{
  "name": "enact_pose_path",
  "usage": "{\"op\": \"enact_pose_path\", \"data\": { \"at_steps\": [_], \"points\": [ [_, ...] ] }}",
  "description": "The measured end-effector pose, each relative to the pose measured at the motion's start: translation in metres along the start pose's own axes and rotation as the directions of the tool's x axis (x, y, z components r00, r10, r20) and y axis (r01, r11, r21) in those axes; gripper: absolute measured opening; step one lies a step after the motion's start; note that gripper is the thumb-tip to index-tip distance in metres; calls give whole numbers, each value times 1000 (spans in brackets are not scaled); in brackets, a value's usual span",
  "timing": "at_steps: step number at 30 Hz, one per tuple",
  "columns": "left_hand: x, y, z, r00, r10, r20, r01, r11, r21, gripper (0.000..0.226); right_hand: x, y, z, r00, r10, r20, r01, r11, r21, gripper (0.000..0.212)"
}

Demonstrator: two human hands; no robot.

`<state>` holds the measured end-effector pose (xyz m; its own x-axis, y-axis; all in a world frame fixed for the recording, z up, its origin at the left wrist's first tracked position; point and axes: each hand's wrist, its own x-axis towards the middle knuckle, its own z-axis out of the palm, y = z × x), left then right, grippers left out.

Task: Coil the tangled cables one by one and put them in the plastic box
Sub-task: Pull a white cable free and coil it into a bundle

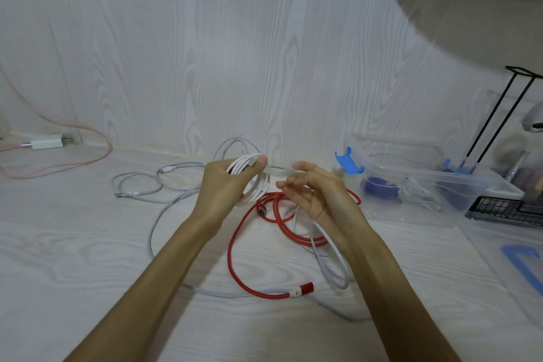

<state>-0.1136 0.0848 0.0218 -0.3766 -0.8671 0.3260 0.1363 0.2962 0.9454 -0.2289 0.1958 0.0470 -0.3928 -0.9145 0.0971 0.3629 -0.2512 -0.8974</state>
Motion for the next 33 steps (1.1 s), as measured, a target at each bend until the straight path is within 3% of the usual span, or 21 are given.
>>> {"op": "enact_pose_path", "data": {
  "at_steps": [4, 8, 11, 13, 17, 20, 24, 27, 30, 33],
  "points": [
    [-5, -2, 3, 982, 181, 46, -187, 970, 156, 19, 0, -3, 0, 997, 15, -81, -37, 956, -291, 24],
    [-9, -5, 2, 883, 468, 30, -430, 781, 452, 33, 1, -7, -5, 978, 154, -139, -173, 976, -131, 13],
    [-15, 1, 1, 774, 618, 140, -579, 599, 553, 45, 3, -5, -6, 970, 225, -87, -241, 934, -263, 25],
    [-15, 1, 1, 751, 642, 155, -607, 577, 546, 47, 2, -4, -6, 970, 233, -67, -242, 908, -343, 27],
    [-13, -2, 1, 778, 603, 173, -592, 614, 521, 47, 0, -3, -7, 974, 208, -85, -223, 842, -491, 30],
    [-14, -2, 2, 786, 594, 172, -591, 641, 490, 46, -2, -2, -4, 985, 96, -144, -164, 787, -595, 29],
    [-10, -6, 2, 890, 448, 89, -448, 818, 360, 43, -2, -1, -3, 990, 45, -131, -103, 870, -482, 18],
    [-7, -4, 2, 958, 275, 84, -286, 940, 188, 31, -3, -2, 0, 998, 6, -61, -35, 867, -496, 5],
    [-5, -5, 0, 981, 160, 113, -172, 979, 109, 35, -3, 1, 1, 976, -205, -78, 95, 717, -691, 5],
    [-8, -4, 1, 982, 99, 161, -121, 983, 135, 48, -3, 3, 0, 928, -367, -58, 175, 570, -803, 7]
  ]
}}
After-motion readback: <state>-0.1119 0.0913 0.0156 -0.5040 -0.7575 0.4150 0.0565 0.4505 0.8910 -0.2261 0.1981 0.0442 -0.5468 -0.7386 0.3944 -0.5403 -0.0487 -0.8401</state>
